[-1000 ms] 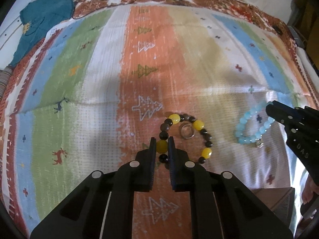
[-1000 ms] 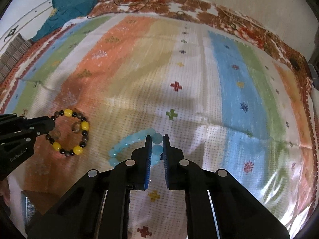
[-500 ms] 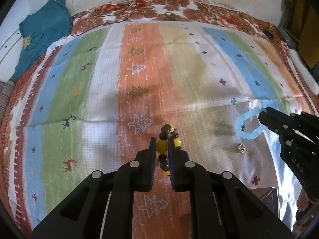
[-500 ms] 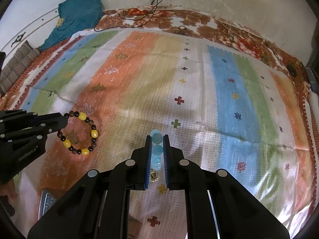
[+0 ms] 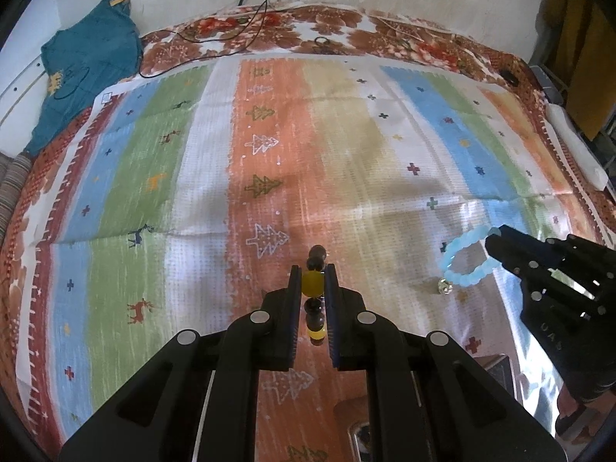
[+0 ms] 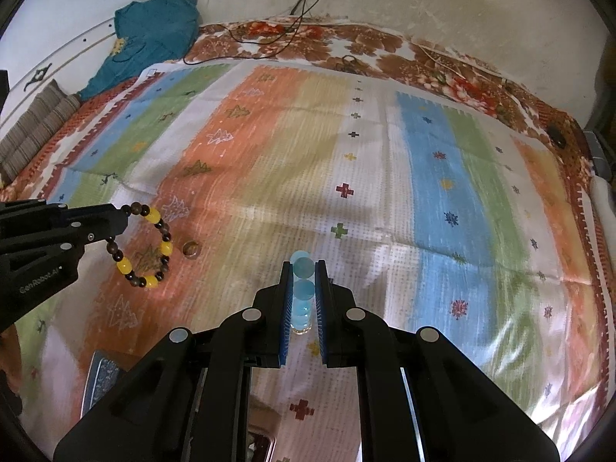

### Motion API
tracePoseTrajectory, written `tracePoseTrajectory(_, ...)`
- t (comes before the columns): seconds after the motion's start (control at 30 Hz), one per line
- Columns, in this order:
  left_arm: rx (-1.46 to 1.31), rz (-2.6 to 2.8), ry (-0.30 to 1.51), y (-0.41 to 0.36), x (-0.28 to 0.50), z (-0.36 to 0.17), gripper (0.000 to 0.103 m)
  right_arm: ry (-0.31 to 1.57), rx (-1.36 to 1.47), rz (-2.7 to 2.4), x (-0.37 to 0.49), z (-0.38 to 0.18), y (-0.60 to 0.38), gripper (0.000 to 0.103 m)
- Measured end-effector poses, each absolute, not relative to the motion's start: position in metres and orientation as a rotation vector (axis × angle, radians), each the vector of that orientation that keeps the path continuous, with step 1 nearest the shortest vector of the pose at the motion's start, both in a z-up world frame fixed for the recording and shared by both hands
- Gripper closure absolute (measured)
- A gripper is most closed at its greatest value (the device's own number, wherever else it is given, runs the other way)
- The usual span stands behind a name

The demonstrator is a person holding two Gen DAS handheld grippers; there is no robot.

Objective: Organize jewelry
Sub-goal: 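Lift both held bracelets and carry them over the silver tin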

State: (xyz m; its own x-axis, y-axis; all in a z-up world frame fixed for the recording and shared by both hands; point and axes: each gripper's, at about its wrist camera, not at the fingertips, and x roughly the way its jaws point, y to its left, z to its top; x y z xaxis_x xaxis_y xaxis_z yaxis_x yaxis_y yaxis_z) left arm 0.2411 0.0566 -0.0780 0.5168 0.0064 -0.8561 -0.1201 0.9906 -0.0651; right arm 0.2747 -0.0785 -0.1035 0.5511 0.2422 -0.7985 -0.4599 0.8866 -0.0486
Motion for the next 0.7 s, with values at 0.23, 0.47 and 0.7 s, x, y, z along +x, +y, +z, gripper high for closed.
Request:
tracePoseTrajectory(0.23,-0.131,0.051,0.991,0.048,0.229,-0.059,0.092,0.870,-0.265,0.431,0.257,-0.091,-0.080,0.091)
tracePoseTrajectory(0.47,-0.138,0.034,0.983,0.043,0.217,-0.049,0.092,0.844,-0.251,0.444,0.243,-0.078,-0.085,0.091)
tracePoseTrajectory(0.7,-0.118,0.019,0.953,0.035,0.202,-0.035,0.092,0.831,-0.246,0.446,0.232,-0.070,-0.087,0.091)
